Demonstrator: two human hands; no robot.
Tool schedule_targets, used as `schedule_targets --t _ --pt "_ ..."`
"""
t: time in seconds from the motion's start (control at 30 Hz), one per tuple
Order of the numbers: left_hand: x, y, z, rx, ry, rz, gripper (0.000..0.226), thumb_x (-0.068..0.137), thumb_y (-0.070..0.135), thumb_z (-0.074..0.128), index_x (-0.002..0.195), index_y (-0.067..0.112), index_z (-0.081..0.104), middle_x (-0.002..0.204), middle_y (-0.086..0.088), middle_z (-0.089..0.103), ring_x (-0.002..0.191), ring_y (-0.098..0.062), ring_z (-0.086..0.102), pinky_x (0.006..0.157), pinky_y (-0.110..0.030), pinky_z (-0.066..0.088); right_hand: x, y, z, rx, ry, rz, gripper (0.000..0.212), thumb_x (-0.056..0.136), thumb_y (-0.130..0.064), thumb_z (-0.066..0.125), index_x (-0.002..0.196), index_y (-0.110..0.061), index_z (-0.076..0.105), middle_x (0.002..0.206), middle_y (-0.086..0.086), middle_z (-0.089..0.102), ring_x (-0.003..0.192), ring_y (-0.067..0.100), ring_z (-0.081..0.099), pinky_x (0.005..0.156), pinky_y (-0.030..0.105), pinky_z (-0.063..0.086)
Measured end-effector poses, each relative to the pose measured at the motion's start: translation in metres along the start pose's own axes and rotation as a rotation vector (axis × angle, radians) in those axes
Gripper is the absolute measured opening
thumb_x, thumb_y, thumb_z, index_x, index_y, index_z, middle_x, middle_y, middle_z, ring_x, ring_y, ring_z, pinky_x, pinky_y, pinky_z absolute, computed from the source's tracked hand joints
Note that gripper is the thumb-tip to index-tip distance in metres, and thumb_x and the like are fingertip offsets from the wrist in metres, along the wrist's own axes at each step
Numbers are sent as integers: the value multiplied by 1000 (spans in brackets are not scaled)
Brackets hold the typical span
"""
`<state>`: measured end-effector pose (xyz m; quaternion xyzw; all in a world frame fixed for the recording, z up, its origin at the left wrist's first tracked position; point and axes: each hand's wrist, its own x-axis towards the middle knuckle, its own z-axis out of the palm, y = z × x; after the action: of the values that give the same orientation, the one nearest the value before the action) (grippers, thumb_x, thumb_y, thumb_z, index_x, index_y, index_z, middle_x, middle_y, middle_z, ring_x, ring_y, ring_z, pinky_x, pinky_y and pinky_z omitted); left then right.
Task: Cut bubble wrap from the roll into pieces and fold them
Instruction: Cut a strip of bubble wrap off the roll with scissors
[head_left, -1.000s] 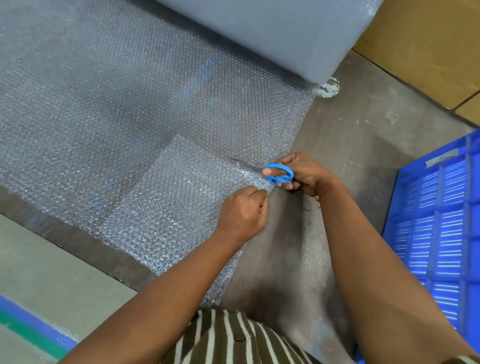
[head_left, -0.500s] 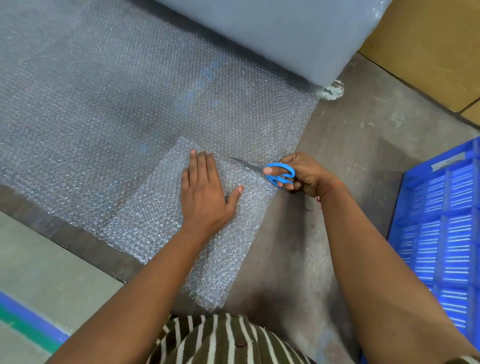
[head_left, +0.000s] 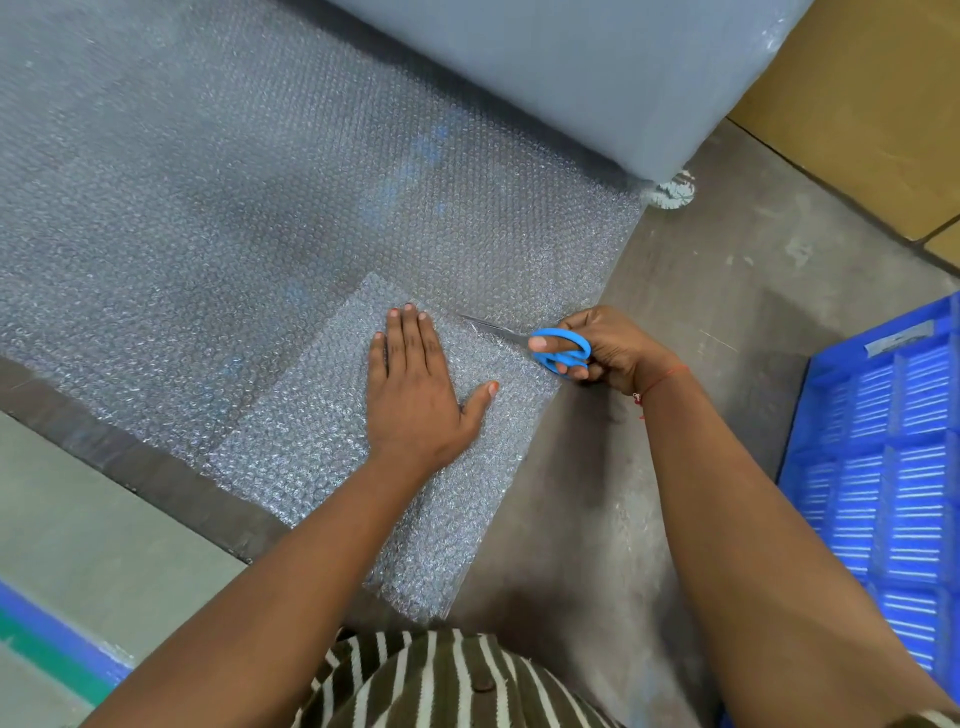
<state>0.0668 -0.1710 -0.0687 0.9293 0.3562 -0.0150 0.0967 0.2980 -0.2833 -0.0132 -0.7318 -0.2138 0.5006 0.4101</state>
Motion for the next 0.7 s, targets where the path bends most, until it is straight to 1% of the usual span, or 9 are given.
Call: schedule_targets --t 0.17,0.27,0.33,0.4,0.47,0.53,0.63,0.67,0.7 --pt "0 0 0 16 10 5 112 98 83 2 166 -5 -11 176 -26 -14 165 -37 -17 133 -56 -2 3 -5 5 3 -34 0 96 57 -50 104 90 26 55 74 28 52 51 21 37 49 30 17" --pt "0 0 -1 15 14 9 112 98 83 2 166 -5 -11 176 -26 -13 165 -37 -16 134 -56 -1 6 -6 7 1 -37 -1 90 56 -50 105 88 22 61 73 27 53 52 21 37 52 34 16" --pt "0 -1 -1 17 13 10 112 98 83 3 166 -5 -11 176 -26 -13 165 -38 -16 133 -56 -1 9 -7 8 3 -41 2 80 58 -49 105 84 16 66 73 27 55 51 21 38 52 33 16" --pt "1 -1 -1 21 9 9 112 98 82 2 166 -5 -11 176 -27 -14 165 -38 -16 133 -56 -1 11 -6 8 -6 -37 17 61 61 -45 104 68 2 66 71 24 58 47 20 40 51 31 17" --pt "1 -1 -1 24 3 10 112 97 83 1 166 -5 -12 176 -26 -14 165 -38 -16 133 -57 -2 11 -6 6 -19 -32 14 51 62 -42 103 59 -9 65 67 20 60 43 19 40 52 32 16" --pt "1 0 -1 24 1 11 111 98 82 2 166 -5 -13 176 -27 -15 164 -38 -17 133 -57 -2 11 -7 6 -25 -27 17 53 62 -41 103 62 -3 67 66 19 60 42 18 40 51 32 15" --pt "0 0 -1 24 12 11 111 98 82 3 166 -5 -12 176 -27 -14 164 -38 -16 133 -57 -1 12 -8 8 -7 -24 -10 84 56 -46 105 85 21 64 70 23 59 43 19 39 44 23 20" --pt "0 0 -1 22 16 10 111 99 82 3 166 -5 -11 176 -27 -14 165 -38 -16 133 -57 -1 13 -9 8 0 -23 -16 85 55 -46 105 86 22 64 69 22 59 42 19 40 42 21 20" --pt "0 0 -1 21 17 9 111 99 82 4 166 -5 -11 176 -27 -14 165 -38 -16 133 -57 -1 13 -10 10 5 -24 -15 76 56 -44 104 83 17 68 66 20 59 40 18 40 41 20 21"
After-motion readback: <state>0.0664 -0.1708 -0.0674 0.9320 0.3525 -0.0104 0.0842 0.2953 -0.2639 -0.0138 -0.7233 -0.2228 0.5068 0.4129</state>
